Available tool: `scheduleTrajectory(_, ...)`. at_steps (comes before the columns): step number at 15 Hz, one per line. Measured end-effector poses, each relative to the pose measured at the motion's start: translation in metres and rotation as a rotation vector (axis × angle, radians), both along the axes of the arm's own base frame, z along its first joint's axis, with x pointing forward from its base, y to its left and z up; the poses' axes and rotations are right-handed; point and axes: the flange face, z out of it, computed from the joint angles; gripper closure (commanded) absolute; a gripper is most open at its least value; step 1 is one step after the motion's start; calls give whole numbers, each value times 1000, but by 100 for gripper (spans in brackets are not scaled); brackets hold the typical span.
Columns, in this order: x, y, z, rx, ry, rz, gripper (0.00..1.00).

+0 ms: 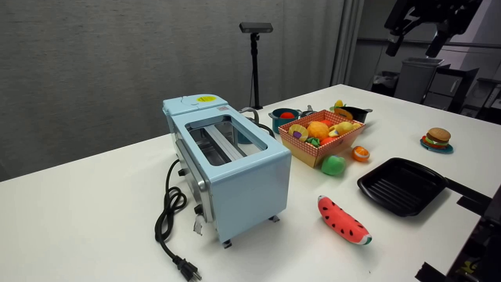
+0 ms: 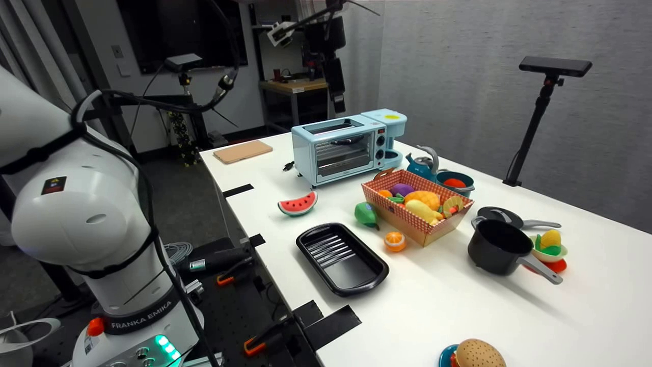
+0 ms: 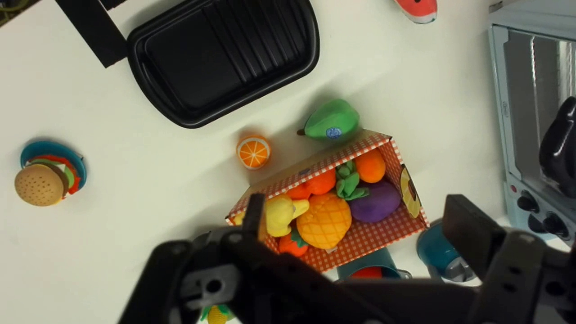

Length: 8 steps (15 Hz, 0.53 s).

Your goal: Take the pineapple plush toy out of the box and put it in the black pot

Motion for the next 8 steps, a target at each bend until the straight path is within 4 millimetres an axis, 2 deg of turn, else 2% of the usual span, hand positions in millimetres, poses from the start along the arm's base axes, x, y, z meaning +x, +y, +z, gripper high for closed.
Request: scheduleTrajectory(8,29,-7,-7,66,30,-84,0)
